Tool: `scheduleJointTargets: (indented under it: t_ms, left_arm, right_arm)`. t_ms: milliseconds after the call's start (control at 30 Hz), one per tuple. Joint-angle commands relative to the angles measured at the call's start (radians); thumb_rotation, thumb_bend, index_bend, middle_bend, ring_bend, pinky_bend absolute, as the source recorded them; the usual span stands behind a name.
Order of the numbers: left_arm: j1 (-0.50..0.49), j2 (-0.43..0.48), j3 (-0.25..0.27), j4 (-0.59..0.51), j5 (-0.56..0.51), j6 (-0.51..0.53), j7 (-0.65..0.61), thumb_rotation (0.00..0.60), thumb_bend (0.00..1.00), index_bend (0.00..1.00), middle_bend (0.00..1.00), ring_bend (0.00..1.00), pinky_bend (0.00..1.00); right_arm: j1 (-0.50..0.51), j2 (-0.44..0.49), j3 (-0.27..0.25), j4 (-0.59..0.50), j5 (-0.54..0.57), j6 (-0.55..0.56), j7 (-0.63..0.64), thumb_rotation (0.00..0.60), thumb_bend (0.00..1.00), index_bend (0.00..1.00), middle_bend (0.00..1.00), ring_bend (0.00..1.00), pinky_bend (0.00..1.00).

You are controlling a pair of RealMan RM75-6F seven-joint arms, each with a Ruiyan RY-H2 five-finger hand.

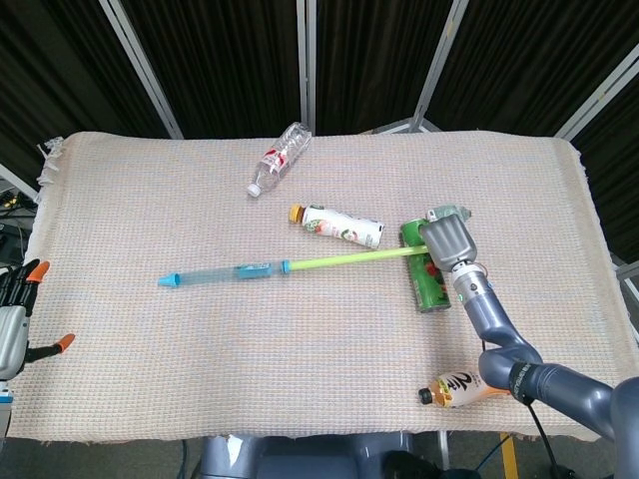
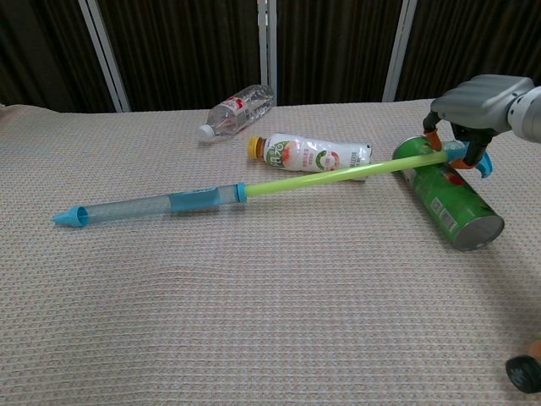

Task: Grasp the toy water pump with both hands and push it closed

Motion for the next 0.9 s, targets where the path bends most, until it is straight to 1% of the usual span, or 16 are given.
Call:
scheduleJointTargets:
  t_ms: [33, 200, 400, 600, 633, 667, 700, 733, 767, 800, 867, 900]
  left_arm:
    - [0.0, 0.0, -0.001, 0.0, -0.003, -0.001, 0.001, 0.6, 0.05, 0.0, 0.0, 0.0, 0.0]
    - [-0.002, -0.002, -0.002, 0.002, -0.008, -0.004, 0.005, 0.6, 0.05, 0.0, 0.0, 0.0, 0.0]
    - [-0.009, -0.007, -0.002, 0.007, -0.016, -0.02, 0.012, 0.6, 0.05, 0.0, 0.0, 0.0, 0.0]
    - [-0.03, -0.017, -0.011, 0.02, -0.019, -0.041, 0.032, 0.6, 0.05, 0.0, 0.0, 0.0, 0.0]
    - [-0.041, -0.025, -0.018, 0.028, -0.019, -0.046, 0.041, 0.6, 0.05, 0.0, 0.04, 0.01, 0.01]
    - [-0.056, -0.036, -0.028, 0.04, -0.017, -0.053, 0.049, 0.6, 0.05, 0.0, 0.09, 0.04, 0.04]
    - [-0.07, -0.047, -0.037, 0.052, -0.014, -0.06, 0.053, 0.6, 0.05, 0.0, 0.22, 0.15, 0.14]
    - [-0.088, -0.06, -0.046, 0.067, -0.011, -0.073, 0.052, 0.6, 0.05, 0.0, 0.37, 0.29, 0.29]
    - [-0.101, -0.07, -0.052, 0.082, -0.009, -0.085, 0.048, 0.6, 0.05, 0.0, 0.47, 0.4, 0.42]
    - [-0.119, -0.081, -0.058, 0.098, -0.005, -0.102, 0.045, 0.6, 0.05, 0.0, 0.6, 0.53, 0.59]
    - [-0.142, -0.092, -0.063, 0.119, -0.003, -0.13, 0.042, 0.6, 0.05, 0.01, 0.74, 0.66, 0.79]
    - [-0.161, -0.1, -0.067, 0.135, -0.003, -0.152, 0.045, 0.6, 0.05, 0.03, 0.8, 0.72, 0.87]
  right_arm:
    - [0.005, -0.009, -0.004, 0.014, 0.007, -0.001, -0.004, 0.6, 0.24, 0.5, 1.0, 1.0, 1.0]
    - [0.013, -0.024, -0.011, 0.043, 0.019, -0.003, -0.014, 0.6, 0.27, 0.52, 1.0, 1.0, 1.0]
    - [0.014, -0.03, -0.011, 0.043, 0.026, 0.003, -0.006, 0.6, 0.4, 0.63, 1.0, 1.0, 1.0]
    - [0.013, -0.012, -0.007, 0.001, 0.034, 0.015, 0.002, 0.6, 0.41, 0.66, 1.0, 1.0, 1.0]
    - [0.012, -0.008, -0.005, -0.013, 0.042, 0.018, -0.001, 0.6, 0.41, 0.66, 1.0, 1.0, 1.0]
    - [0.011, -0.001, -0.004, -0.029, 0.053, 0.021, -0.009, 0.6, 0.41, 0.67, 1.0, 1.0, 1.0]
    - [0.012, 0.004, -0.005, -0.04, 0.06, 0.025, -0.019, 0.6, 0.41, 0.67, 1.0, 1.0, 1.0]
    - [0.012, 0.009, -0.006, -0.051, 0.067, 0.03, -0.03, 0.6, 0.41, 0.67, 1.0, 1.0, 1.0]
    - [0.013, 0.013, -0.007, -0.06, 0.076, 0.034, -0.041, 0.6, 0.41, 0.67, 1.0, 1.0, 1.0]
    - [0.014, 0.016, -0.008, -0.07, 0.085, 0.039, -0.053, 0.6, 0.41, 0.67, 1.0, 1.0, 1.0]
    - [0.016, 0.021, -0.008, -0.082, 0.098, 0.044, -0.067, 0.6, 0.42, 0.67, 1.0, 1.0, 1.0]
    - [0.017, 0.024, -0.008, -0.09, 0.107, 0.048, -0.076, 0.6, 0.42, 0.68, 1.0, 1.0, 1.0]
